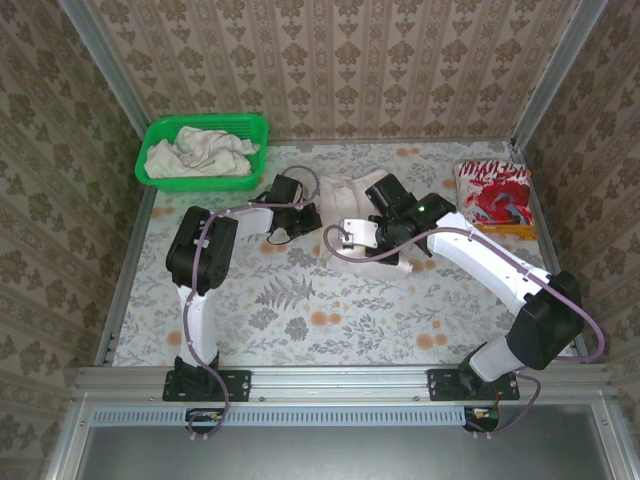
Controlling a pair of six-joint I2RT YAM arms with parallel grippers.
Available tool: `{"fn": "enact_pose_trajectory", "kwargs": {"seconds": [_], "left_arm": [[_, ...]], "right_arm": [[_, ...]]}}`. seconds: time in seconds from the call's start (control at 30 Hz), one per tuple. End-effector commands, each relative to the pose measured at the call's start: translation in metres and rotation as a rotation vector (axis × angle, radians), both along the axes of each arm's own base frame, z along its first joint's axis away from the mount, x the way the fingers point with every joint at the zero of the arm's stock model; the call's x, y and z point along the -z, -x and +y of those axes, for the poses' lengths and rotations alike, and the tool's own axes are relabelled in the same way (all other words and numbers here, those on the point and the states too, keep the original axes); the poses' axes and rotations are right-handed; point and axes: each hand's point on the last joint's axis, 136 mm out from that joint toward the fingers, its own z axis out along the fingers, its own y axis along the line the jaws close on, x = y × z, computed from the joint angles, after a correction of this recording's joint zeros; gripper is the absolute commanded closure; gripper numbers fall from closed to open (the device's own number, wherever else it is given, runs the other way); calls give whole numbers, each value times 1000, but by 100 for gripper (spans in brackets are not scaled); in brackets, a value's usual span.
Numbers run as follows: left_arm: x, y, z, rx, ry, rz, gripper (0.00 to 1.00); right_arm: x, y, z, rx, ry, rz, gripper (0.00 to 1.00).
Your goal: Fold and stack the t-shirts
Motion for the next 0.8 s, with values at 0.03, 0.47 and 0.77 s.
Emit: {"fn": "enact_pose_trajectory", "kwargs": {"seconds": [0.03,0.47,0.77], "left_arm": [[51,39,16,28,-46,145,100],[87,60,44,-5,-19,245,100],[91,59,44,-23,11,282,100]], "right_arm": [[-22,-36,3,-19,27,-99,100],[-26,-139,16,-50,150,-179,100],[-21,-201,26,-52,116,-210,100]]}}
